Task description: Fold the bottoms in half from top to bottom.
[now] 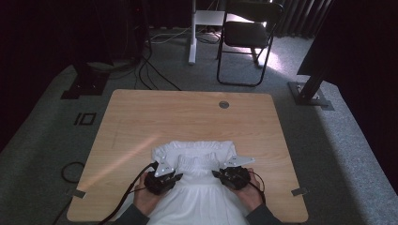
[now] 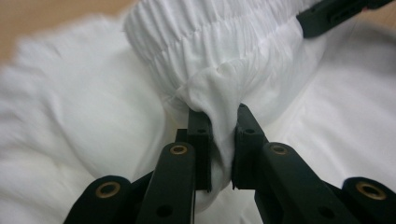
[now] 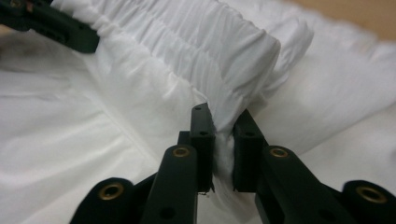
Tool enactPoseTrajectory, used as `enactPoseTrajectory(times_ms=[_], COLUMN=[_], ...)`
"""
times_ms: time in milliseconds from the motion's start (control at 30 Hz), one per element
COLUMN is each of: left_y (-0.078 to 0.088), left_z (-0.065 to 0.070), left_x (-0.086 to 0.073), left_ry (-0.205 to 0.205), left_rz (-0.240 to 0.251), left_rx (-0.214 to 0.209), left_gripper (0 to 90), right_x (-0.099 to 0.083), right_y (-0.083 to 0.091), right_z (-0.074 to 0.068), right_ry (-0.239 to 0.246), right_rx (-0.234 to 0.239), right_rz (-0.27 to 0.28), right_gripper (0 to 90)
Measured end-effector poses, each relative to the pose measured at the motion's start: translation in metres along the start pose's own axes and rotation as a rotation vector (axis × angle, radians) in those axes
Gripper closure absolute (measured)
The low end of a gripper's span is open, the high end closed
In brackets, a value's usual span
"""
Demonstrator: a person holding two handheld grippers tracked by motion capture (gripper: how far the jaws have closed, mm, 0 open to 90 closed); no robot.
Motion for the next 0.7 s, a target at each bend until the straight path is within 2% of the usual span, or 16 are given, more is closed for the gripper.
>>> enactPoseTrajectory(times_ms=[33, 67, 100, 133, 200, 233, 267, 300, 400, 433, 467, 533, 700], left_y=[-0.003, -0.003, -0.003, -0.004, -0.007, -0.008, -0.010, -0.012, -0.018, -0.020, -0.022, -0.025, -0.031], left_z=[-0.001, -0.001, -0.002, -0.003, -0.004, -0.004, -0.005, -0.005, -0.006, -0.007, -0.009, -0.014, -0.026], left_x=[-0.003, -0.003, -0.003, -0.003, -0.004, -0.005, -0.006, -0.007, -0.011, -0.012, -0.012, -0.011, -0.008], left_ry=[-0.003, -0.003, -0.002, -0.003, 0.000, -0.002, -0.004, -0.003, -0.008, -0.004, -0.006, 0.006, 0.047], left_rz=[-0.009, -0.009, -0.010, -0.014, -0.022, -0.028, -0.035, -0.040, -0.057, -0.056, -0.060, -0.056, -0.038], left_rx=[0.011, 0.011, 0.014, 0.021, 0.028, 0.035, 0.041, 0.047, 0.046, 0.043, 0.039, 0.025, -0.013], left_gripper=[81.6, 81.6, 81.5, 81.5, 81.5, 81.3, 81.3, 80.8, 80.2, 80.0, 80.0, 80.0, 80.0], right_x=[-0.003, -0.003, -0.003, -0.003, -0.001, 0.000, 0.000, -0.001, -0.004, -0.005, -0.005, -0.004, -0.002], right_y=[-0.006, -0.006, -0.010, -0.010, -0.015, -0.020, -0.020, -0.027, -0.031, -0.031, -0.031, -0.031, -0.036], right_z=[0.003, 0.003, 0.007, 0.007, 0.011, 0.015, 0.015, 0.016, 0.015, 0.013, 0.013, 0.012, 0.016], right_ry=[-0.011, -0.011, -0.026, -0.026, -0.038, -0.060, -0.060, -0.084, -0.080, -0.062, -0.062, -0.057, -0.068], right_rx=[-0.002, -0.002, -0.006, -0.006, 0.001, 0.002, 0.002, 0.032, 0.037, 0.037, 0.037, 0.027, 0.005], right_rz=[-0.012, -0.012, -0.023, -0.023, -0.037, -0.047, -0.047, -0.089, -0.119, -0.107, -0.107, -0.110, -0.125], right_gripper=[69.9, 69.9, 59.5, 59.5, 52.5, 47.2, 47.2, 45.7, 48.8, 62.4, 62.4, 71.0, 77.0])
Point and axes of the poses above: each handheld gripper's, and its own axes: y roughly backward along the jaws, x roughly out of its top, z roughly to its right, the point moved 3 cm from there along -y, roughly forward along the jaws, and after that the axes turned 3 degrees about y, right-handed, at the moved point
